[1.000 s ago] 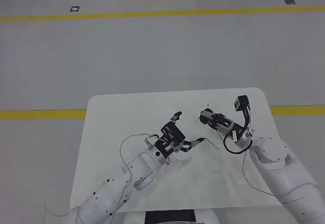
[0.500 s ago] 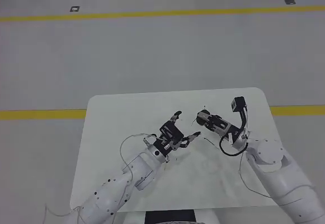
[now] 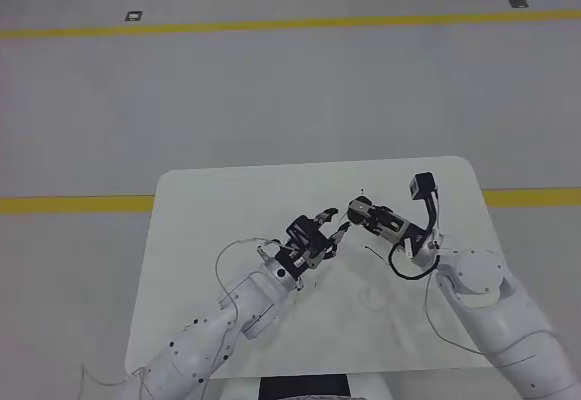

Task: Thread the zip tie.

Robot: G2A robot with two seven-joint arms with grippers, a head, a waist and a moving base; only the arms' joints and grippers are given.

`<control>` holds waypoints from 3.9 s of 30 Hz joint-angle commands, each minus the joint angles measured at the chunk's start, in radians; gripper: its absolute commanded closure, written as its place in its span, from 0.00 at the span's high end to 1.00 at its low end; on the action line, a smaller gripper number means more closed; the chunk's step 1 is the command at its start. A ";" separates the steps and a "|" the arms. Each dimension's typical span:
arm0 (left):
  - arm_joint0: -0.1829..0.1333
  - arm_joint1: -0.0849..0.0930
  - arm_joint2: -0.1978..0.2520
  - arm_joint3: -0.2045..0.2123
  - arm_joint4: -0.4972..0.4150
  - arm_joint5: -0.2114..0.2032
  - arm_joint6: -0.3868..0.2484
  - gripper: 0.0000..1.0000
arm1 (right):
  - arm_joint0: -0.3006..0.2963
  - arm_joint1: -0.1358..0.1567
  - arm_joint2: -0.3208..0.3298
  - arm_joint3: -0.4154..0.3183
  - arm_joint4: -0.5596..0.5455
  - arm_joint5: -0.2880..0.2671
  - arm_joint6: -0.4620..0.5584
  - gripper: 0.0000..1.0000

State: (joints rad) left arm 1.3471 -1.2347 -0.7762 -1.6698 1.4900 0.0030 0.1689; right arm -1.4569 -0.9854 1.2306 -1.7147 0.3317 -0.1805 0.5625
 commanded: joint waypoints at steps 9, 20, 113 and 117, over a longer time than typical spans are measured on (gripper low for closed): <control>-0.002 -0.004 -0.004 0.004 -0.005 -0.006 0.000 0.14 | 0.009 -0.008 -0.007 0.011 -0.011 0.006 0.014 0.00; -0.002 -0.008 0.000 0.010 -0.004 -0.015 0.000 0.03 | 0.008 -0.016 -0.004 0.017 -0.017 0.005 0.019 0.00; 0.018 0.086 -0.232 0.078 -1.972 -0.343 -1.102 0.00 | 0.149 -0.020 -0.014 0.340 0.454 -0.160 0.828 1.00; 0.016 0.085 -0.227 0.089 -1.982 -0.343 -1.121 0.00 | 0.149 -0.020 -0.014 0.340 0.454 -0.160 0.828 1.00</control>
State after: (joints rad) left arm 1.3629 -1.1504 -1.0029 -1.5793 -0.4934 -0.3400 -0.9563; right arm -1.3079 -1.0053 1.2152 -1.3749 0.7898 -0.3400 1.3899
